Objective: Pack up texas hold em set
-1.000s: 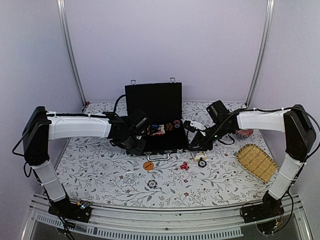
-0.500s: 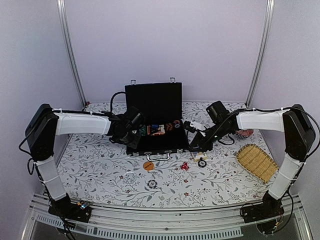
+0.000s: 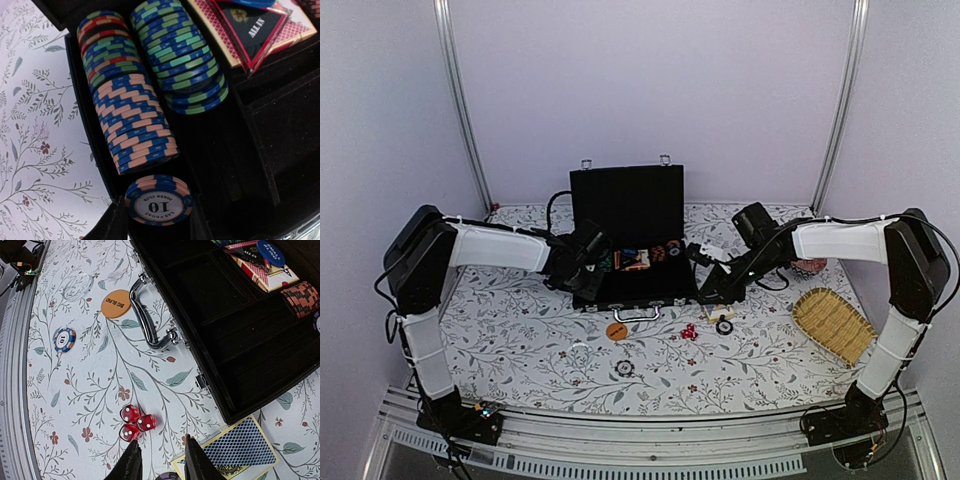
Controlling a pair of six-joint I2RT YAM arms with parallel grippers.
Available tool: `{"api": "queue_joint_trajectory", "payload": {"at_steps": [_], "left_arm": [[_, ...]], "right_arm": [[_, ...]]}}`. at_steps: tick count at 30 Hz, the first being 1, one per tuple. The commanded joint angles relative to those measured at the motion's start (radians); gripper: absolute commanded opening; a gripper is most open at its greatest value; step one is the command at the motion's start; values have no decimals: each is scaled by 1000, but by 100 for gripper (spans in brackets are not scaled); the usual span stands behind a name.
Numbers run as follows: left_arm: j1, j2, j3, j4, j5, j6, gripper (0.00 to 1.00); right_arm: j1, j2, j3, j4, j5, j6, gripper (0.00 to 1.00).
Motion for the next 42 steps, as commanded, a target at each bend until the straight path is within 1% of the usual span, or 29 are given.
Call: {"api": "queue_joint_trajectory", "payload": {"at_steps": [1,5,10,14,17,21,22,24,29,35,42], "left_arm": [[16,21,-2,36,-17,14,37],[19,19,-9,44,-16,15,41],[21,15,-13,50,-16,19,52],[25,15,-10,45,-3,23,56],[24,-4,-5,17,20,19,57],[25,-72,-11,-39,66,21,59],[26,-84,-11,-60,76,22,62],[44,-97,-9,-100,118,21,64],[80,-87,-8,-130,232,31,64],[108,-32,4,-134,240,41,63],[144,22,9,-90,268,57,61]], "right_arm": [[-2,20,12,-12,-13,1,31],[-2,23,12,-13,-12,-1,31],[-2,29,14,-14,-14,0,31],[-2,32,14,-15,-15,-1,31],[-2,33,14,-16,-15,-2,31],[-2,32,14,-19,-15,-2,31],[-2,33,14,-18,-16,-2,31],[-2,35,15,-19,-19,-2,31],[-2,42,20,-24,-23,-5,31],[-2,37,18,-26,-20,-5,31],[-2,43,18,-26,-17,-6,31]]}}
